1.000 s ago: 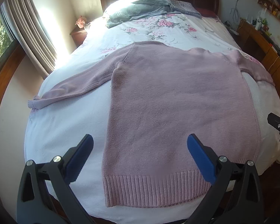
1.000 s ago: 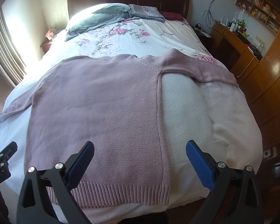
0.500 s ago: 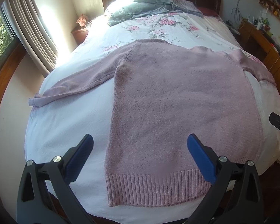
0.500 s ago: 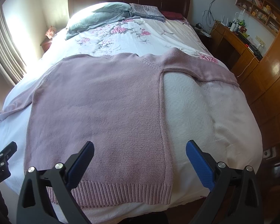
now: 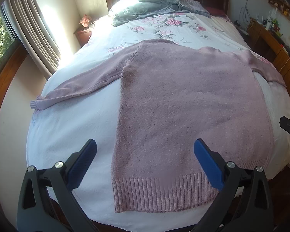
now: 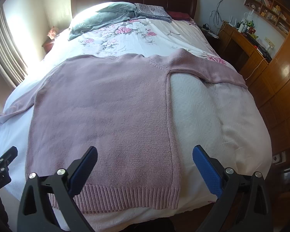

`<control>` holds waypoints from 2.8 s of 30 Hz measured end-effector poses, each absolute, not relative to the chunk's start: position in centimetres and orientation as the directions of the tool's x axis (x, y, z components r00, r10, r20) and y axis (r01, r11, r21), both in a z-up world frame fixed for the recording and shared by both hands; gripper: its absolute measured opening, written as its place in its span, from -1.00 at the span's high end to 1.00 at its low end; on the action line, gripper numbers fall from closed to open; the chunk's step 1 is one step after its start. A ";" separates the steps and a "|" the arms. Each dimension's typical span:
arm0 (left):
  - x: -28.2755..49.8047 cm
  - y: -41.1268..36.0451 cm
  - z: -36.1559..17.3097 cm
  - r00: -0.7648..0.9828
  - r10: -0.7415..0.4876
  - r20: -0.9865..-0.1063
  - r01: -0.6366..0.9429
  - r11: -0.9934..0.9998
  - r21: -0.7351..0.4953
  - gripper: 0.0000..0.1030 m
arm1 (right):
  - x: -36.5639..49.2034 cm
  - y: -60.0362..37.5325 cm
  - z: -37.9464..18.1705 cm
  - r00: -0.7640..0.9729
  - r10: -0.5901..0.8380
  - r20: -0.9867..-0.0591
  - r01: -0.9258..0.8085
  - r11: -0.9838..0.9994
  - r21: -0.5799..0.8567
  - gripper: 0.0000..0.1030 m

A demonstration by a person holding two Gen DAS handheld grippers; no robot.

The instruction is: Fold small clothes

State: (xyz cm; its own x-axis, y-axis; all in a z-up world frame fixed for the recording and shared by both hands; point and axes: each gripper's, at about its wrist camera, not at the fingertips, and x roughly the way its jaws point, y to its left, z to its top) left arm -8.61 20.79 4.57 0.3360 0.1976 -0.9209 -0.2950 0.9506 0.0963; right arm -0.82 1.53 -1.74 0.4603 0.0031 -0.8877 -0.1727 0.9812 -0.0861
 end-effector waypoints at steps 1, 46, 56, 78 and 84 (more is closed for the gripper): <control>-8.7 20.9 4.6 0.336 0.198 -0.921 -0.294 0.951 0.097 -0.94 | -0.9 1.6 -1.7 0.461 0.002 -0.887 -0.172 0.981 -0.087 -0.92; -10.3 19.6 4.9 0.365 0.202 -0.909 -0.322 0.943 0.081 -0.94 | -1.3 0.2 -1.3 0.476 0.057 -0.878 -0.223 0.973 -0.057 -0.92; -3.7 14.5 3.5 0.399 0.166 -0.902 -0.313 0.949 0.036 -0.94 | 8.2 -11.7 -2.1 0.501 0.010 -0.865 -0.155 0.985 -0.078 -0.92; 26.4 -5.0 -0.4 0.417 0.093 -0.904 -0.250 0.968 -0.016 -0.94 | 40.4 -41.7 -12.4 0.192 0.023 -0.981 0.048 0.998 0.033 -0.82; 28.5 -6.1 -1.2 0.410 0.104 -0.906 -0.257 0.967 -0.005 -0.94 | 42.6 -44.0 -16.5 0.078 0.138 -0.987 0.052 0.988 0.142 -0.65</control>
State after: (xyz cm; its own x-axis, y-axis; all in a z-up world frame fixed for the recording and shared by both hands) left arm 28.53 -6.07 -1.16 0.4096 0.1040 -0.9063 -0.2565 0.9665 -0.0050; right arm 42.62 -44.03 -16.52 0.0783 0.1378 -0.9874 0.0521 0.9885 0.1421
